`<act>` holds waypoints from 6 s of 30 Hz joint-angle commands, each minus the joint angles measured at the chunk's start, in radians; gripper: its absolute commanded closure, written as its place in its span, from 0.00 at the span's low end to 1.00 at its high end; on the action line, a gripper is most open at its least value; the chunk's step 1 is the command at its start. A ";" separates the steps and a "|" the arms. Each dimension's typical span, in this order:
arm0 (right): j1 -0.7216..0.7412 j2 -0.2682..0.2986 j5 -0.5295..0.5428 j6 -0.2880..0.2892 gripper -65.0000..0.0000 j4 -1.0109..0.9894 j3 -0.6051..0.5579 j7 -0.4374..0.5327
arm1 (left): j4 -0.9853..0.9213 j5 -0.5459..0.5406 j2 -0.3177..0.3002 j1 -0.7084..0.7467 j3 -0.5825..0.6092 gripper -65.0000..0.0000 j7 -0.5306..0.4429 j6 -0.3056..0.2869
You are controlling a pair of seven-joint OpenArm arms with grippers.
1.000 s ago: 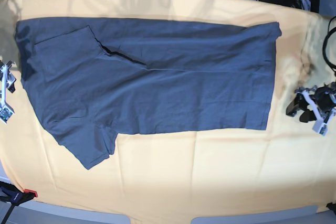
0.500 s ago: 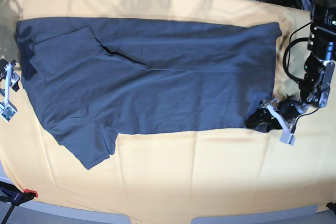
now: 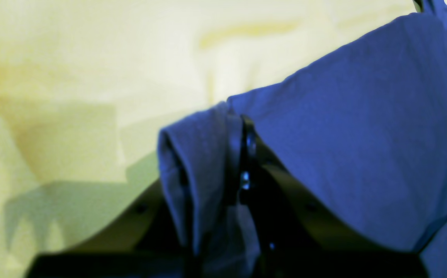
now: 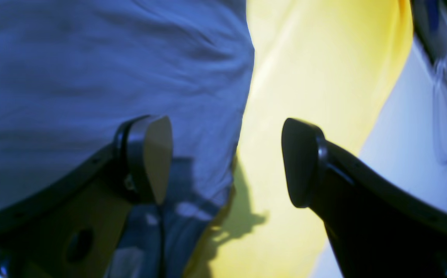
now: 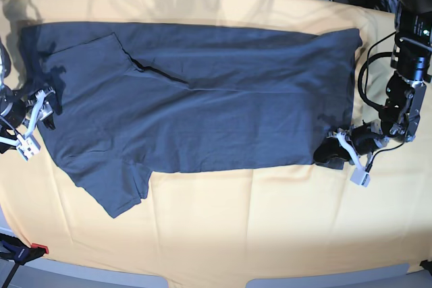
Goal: Fold the T-shirt properly
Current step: 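Move both grippers to the opposite sleeve-side edge and grasp it, then lift that edge and fold it over onto the folded half, then release the fold, smooth it, and withdraw the left gripper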
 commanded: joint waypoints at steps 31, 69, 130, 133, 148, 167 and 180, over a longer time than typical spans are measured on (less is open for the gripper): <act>0.659 -0.393 0.084 0.150 0.30 -1.046 0.013 0.090 | 0.001 0.030 -0.016 -0.008 0.003 1.00 0.033 0.005; 0.795 -0.326 -0.183 0.285 1.00 -1.045 0.013 0.451 | 0.001 0.408 0.040 -0.202 0.004 1.00 -0.312 0.111; 0.561 -0.166 0.156 0.370 1.00 -0.697 0.013 0.150 | 0.311 -0.425 -0.119 -0.074 -0.248 1.00 0.587 -0.035; 0.559 -0.165 0.177 0.370 1.00 -0.697 0.013 0.097 | 0.312 -0.460 -0.118 -0.047 -0.248 1.00 0.591 -0.035; 0.455 -0.073 0.406 0.370 1.00 -0.518 0.013 -0.190 | 0.506 -0.499 -0.119 0.045 -0.248 1.00 0.765 -0.035; 0.395 -0.071 0.311 0.370 1.00 -0.519 0.013 -0.176 | 0.506 -0.499 -0.188 0.079 -0.248 1.00 0.859 -0.035; 0.454 -0.071 0.495 0.370 0.33 -0.519 0.013 -0.243 | 0.506 -0.499 -0.182 0.143 -0.248 0.38 0.905 -0.035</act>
